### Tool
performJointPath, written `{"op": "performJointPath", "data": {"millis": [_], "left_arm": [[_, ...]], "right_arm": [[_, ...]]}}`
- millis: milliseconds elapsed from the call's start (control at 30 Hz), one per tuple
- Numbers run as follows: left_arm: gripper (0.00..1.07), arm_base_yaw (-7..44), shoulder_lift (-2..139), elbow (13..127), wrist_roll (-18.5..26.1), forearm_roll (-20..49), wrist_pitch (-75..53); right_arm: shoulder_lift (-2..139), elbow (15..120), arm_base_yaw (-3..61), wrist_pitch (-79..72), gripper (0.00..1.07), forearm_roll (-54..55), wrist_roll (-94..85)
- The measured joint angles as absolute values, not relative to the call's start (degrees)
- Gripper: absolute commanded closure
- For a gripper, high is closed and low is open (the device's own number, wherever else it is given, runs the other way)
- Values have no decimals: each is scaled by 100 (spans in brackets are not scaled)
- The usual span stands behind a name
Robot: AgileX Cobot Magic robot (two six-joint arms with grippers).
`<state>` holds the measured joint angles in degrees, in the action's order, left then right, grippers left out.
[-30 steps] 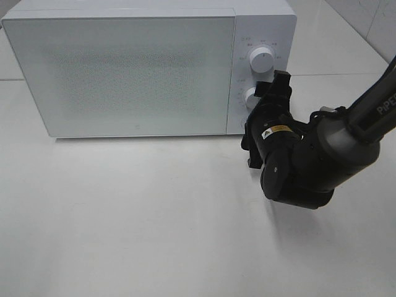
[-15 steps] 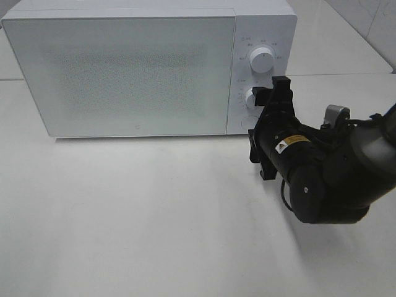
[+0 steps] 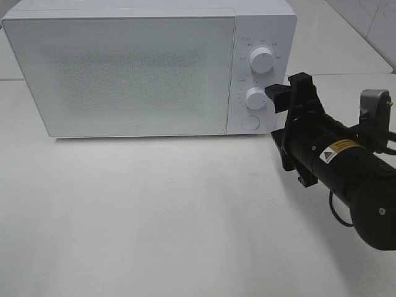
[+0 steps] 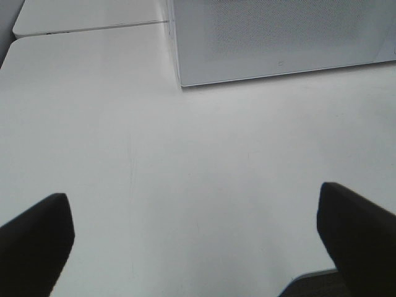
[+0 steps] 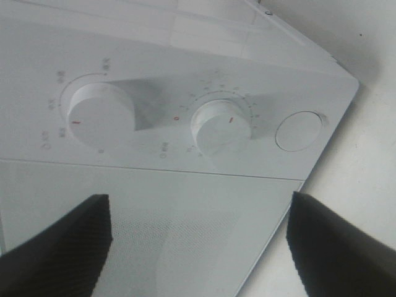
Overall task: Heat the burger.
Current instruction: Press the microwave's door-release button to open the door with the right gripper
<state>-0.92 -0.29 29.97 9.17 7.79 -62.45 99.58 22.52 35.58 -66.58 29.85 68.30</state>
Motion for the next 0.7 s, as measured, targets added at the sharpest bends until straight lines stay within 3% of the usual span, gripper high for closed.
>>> {"op": "performJointPath", "data": {"millis": [133, 200, 433, 700], "left_arm": [[6, -92, -29, 2997, 917, 779, -6245], [6, -92, -29, 2997, 917, 779, -6245], [6, -92, -29, 2997, 917, 779, -6245], [6, -92, -29, 2997, 917, 779, -6245]], "right_arm": [[9477, 2246, 3552, -5953, 32, 2985, 6062], [8927, 2286, 3552, -4807, 32, 3191, 4658], [8445, 2647, 3484, -3260, 32, 3713, 2206], [8308, 3816, 2618, -258, 32, 3696, -796]]}}
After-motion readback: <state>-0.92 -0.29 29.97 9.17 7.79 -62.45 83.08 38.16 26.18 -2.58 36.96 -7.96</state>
